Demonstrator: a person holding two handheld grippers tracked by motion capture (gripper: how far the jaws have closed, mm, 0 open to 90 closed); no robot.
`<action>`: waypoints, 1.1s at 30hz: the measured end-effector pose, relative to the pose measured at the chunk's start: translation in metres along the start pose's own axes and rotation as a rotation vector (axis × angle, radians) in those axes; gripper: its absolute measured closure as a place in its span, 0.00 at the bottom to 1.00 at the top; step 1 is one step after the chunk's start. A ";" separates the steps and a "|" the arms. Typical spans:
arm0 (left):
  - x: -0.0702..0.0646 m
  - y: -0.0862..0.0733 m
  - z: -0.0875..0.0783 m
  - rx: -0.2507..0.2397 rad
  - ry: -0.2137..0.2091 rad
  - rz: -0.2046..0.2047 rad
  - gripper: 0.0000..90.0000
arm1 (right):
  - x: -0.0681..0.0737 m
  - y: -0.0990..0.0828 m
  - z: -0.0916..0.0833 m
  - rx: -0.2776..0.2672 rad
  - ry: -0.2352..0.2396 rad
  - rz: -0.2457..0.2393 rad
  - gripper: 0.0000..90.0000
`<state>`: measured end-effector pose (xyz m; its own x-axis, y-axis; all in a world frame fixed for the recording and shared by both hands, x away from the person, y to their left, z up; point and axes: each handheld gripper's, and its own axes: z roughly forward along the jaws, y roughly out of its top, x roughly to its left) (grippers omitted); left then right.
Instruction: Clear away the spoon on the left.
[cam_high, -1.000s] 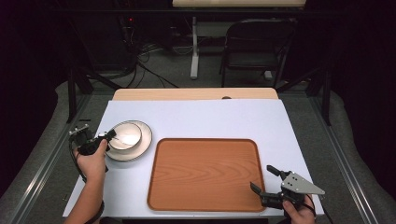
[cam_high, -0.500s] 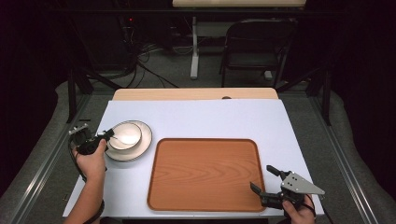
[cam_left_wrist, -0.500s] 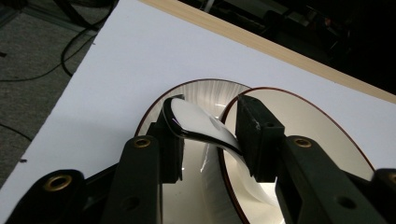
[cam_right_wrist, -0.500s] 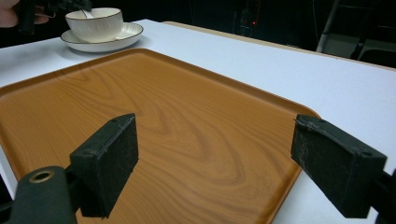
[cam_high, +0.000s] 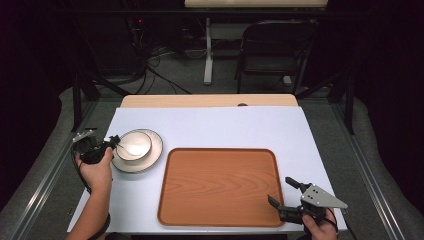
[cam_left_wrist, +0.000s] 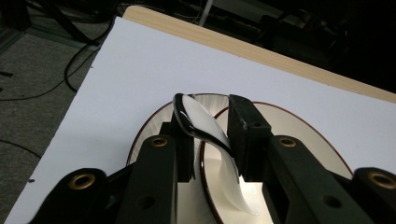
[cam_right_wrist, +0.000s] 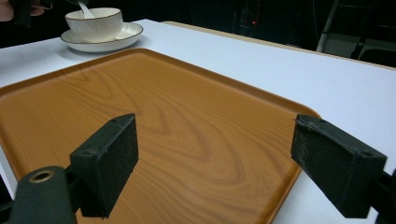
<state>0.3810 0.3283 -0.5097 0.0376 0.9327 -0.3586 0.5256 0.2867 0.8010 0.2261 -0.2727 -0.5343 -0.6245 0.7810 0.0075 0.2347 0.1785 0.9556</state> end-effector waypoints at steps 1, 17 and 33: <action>-0.001 0.000 0.000 -0.006 -0.005 -0.004 0.83 | 0.000 0.000 0.000 -0.001 0.000 0.000 0.16; -0.018 0.008 -0.001 0.010 -0.072 -0.001 0.94 | 0.000 0.000 0.000 -0.003 -0.001 0.000 0.16; -0.023 0.016 -0.007 0.033 -0.054 0.038 0.94 | 0.000 0.000 0.000 -0.004 -0.001 0.001 0.16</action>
<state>0.3824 0.3128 -0.4851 0.1033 0.9293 -0.3546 0.5503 0.2436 0.7986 0.2257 -0.2729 -0.5343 -0.6237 0.7816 0.0079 0.2324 0.1757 0.9566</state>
